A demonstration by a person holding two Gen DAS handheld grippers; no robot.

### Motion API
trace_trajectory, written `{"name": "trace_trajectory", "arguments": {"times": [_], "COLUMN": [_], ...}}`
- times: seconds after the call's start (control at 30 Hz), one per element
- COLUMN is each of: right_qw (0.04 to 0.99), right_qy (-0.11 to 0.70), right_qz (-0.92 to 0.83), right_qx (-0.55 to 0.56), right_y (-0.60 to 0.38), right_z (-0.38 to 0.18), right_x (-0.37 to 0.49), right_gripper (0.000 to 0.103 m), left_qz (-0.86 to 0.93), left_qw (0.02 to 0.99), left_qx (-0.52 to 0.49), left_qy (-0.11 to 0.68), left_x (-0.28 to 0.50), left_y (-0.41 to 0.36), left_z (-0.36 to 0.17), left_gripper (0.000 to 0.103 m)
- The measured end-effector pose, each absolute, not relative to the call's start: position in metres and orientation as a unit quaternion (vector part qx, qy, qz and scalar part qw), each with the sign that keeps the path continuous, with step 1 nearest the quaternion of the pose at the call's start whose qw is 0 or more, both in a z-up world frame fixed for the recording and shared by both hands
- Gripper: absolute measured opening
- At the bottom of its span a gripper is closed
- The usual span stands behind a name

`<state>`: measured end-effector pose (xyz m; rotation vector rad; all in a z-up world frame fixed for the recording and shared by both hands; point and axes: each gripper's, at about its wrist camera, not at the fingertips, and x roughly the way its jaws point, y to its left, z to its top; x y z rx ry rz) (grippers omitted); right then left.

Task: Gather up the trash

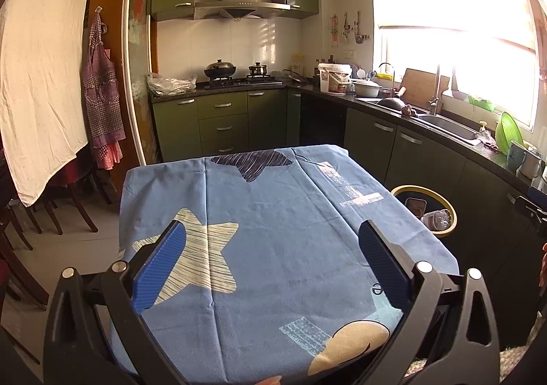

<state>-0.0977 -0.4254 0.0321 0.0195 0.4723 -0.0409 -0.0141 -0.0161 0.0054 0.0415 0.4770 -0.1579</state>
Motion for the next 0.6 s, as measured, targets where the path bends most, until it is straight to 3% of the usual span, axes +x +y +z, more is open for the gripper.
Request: {"name": "trace_trajectory", "arguments": {"times": [0.6], "right_qw": [0.972], "right_qy": [0.235], "right_qz": [-0.016], "right_qx": [0.013], "right_y": [-0.4238], "right_z": [0.0304], "right_x": [-0.0943], "right_gripper": [0.098], "left_qz": [-0.082], "left_qw": [0.967], "left_qx": [0.027], "left_qy": [0.24], "left_x": [-0.0147], "left_y": [-0.0173], "left_z": [0.0024], "left_gripper": [0.096]}}
